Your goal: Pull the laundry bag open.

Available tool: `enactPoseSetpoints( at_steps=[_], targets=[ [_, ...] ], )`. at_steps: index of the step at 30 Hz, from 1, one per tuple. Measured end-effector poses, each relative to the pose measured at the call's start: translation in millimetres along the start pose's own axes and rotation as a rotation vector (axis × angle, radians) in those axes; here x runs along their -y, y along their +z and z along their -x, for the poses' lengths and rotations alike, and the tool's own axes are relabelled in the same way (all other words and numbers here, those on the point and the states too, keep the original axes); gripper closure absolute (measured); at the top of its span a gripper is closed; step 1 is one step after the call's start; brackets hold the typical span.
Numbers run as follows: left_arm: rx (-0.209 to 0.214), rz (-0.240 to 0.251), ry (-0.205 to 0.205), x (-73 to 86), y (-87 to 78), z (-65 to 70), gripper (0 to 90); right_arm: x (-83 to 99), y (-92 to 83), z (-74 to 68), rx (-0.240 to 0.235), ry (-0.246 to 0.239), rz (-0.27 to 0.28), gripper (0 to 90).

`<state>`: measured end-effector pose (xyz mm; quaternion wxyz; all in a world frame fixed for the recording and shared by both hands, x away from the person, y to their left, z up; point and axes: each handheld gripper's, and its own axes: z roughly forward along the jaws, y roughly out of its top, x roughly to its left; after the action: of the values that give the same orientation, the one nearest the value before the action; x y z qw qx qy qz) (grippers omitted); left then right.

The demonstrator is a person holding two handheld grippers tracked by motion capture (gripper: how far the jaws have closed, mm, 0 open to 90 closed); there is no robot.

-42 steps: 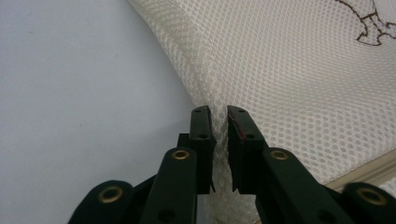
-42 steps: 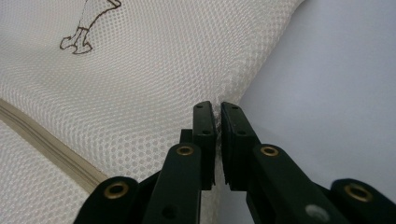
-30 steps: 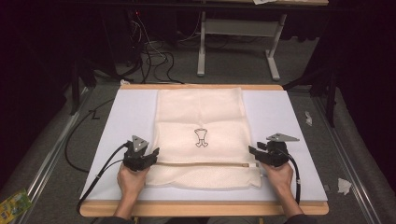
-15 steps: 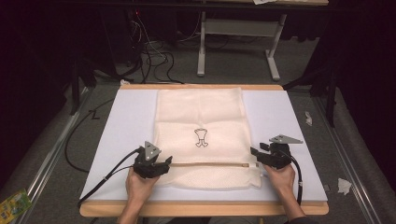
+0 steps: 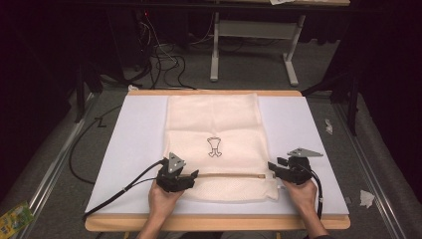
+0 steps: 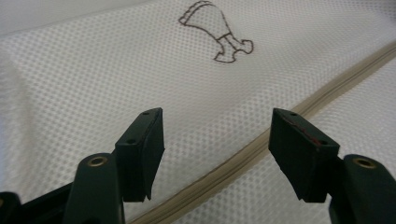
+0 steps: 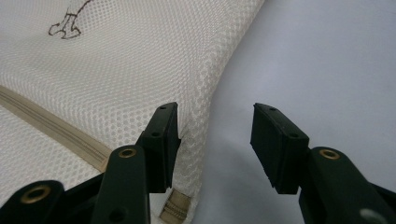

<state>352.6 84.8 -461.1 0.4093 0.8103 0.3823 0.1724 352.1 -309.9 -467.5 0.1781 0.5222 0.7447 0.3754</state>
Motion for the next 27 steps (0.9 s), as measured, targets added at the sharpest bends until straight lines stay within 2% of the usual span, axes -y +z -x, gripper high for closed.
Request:
enactPoseSetpoints(
  at_steps=[3, 6, 15, 18, 19, 22, 24, 25, 27],
  targets=[
    [0.016, -0.003, 0.015, -4.6, 6.4, 6.9, 35.4, 0.0, 0.2, -0.5, -0.003, 0.002, 0.002, 52.1],
    [0.052, -0.006, 0.003, -9.5, 13.8, 13.9, 34.5, 1.4, 4.6, -3.2, -0.003, -0.006, -0.019, 51.8],
    [0.098, -0.025, 0.053, -28.4, 32.1, 40.7, 34.4, 0.2, 15.4, -11.4, -0.04, -0.015, -0.054, 53.0],
    [0.11, -0.03, 0.064, -32.6, 35.2, 47.4, 34.8, 0.2, 15.1, -13.0, -0.021, -0.028, -0.061, 60.4],
    [0.128, -0.037, 0.064, -36.4, 39.1, 52.8, 34.9, 0.0, 14.8, -13.7, -0.019, -0.038, -0.068, 64.0],
    [0.141, -0.042, 0.083, -41.0, 44.7, 62.2, 35.0, 0.3, 14.3, -17.4, -0.011, -0.077, -0.078, 72.5],
    [0.152, -0.043, 0.085, -42.2, 46.6, 65.4, 35.3, 0.0, 14.5, -18.8, -0.025, -0.088, -0.081, 81.0],
    [0.163, -0.046, 0.102, -44.2, 50.2, 72.0, 35.7, -0.1, 15.1, -19.3, -0.038, -0.086, -0.079, 84.2],
    [0.172, -0.05, 0.113, -45.2, 53.2, 77.3, 36.7, -0.2, 15.3, -18.4, -0.048, -0.086, -0.079, 86.2]
  ],
)
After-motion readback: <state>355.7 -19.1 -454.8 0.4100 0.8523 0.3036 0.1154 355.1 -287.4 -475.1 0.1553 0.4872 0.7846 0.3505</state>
